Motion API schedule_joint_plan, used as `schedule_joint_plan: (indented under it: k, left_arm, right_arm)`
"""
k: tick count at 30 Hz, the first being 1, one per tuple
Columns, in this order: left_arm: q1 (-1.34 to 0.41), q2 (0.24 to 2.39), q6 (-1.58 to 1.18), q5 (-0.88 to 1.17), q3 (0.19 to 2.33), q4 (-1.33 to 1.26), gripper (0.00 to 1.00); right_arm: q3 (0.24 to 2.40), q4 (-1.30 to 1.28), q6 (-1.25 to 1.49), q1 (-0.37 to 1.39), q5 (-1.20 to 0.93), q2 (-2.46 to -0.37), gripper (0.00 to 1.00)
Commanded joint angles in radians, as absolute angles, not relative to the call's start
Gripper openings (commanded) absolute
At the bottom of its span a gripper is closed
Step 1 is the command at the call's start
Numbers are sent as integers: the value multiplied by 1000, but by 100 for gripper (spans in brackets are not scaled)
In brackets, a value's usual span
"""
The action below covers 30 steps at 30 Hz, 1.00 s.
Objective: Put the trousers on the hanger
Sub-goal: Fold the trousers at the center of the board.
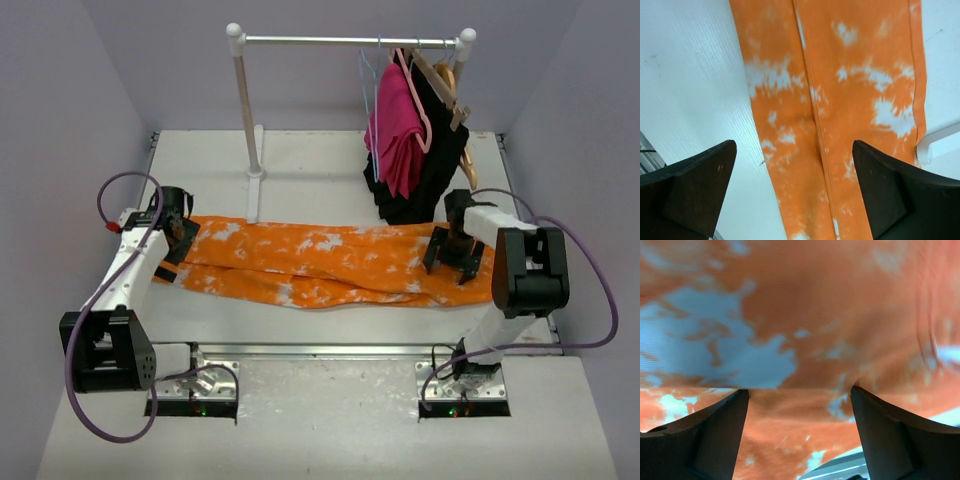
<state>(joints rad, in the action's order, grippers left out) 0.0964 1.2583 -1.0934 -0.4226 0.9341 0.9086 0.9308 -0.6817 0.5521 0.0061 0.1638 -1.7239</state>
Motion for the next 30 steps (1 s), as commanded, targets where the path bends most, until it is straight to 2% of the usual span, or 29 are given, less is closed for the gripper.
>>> schedule_joint_plan:
  k: [1,5,8,10,13,14,17,21,26,30]
  left_arm:
    - [99,1262,-1044,-448,965,912,100]
    - [104,1301,-1042,-443,967,907,100]
    - [104,1325,-1045,-449,943,864,100]
    - [106,1365,-1046,-436,941,854,100]
    - [104,1417,-1069,-381,915,838,100]
    - [100,1425,-1081,-371,882,805,100]
    - [91,1470,-1100,-354,825,742,98]
    - [89,1611,-1097,-374,857,697,87]
    - [84,1687,-1040,-360,888,605,87]
    - [73,1606,-1041,-340,837,559,86]
  right_arm:
    - [995,-674,560,-133,417,-1806,83]
    - [1083,-719,575,-158,370,-1799,80]
    - [1080,-685,538,-72,303,-1665,80]
    - [1094,-701,529,-1,286,-1551,82]
    - [1093,-694,532,129,239,-1381,98]
    - [1080,-686,528,166,219,-1331,99]
    - [1050,-669,538,219,149,-1253,99]
    - [985,-642,522,248,19,-1165,99]
    - [887,-604,488,252,-73,-1059,99]
    - [838,-588,456,250,-110,-1024,99]
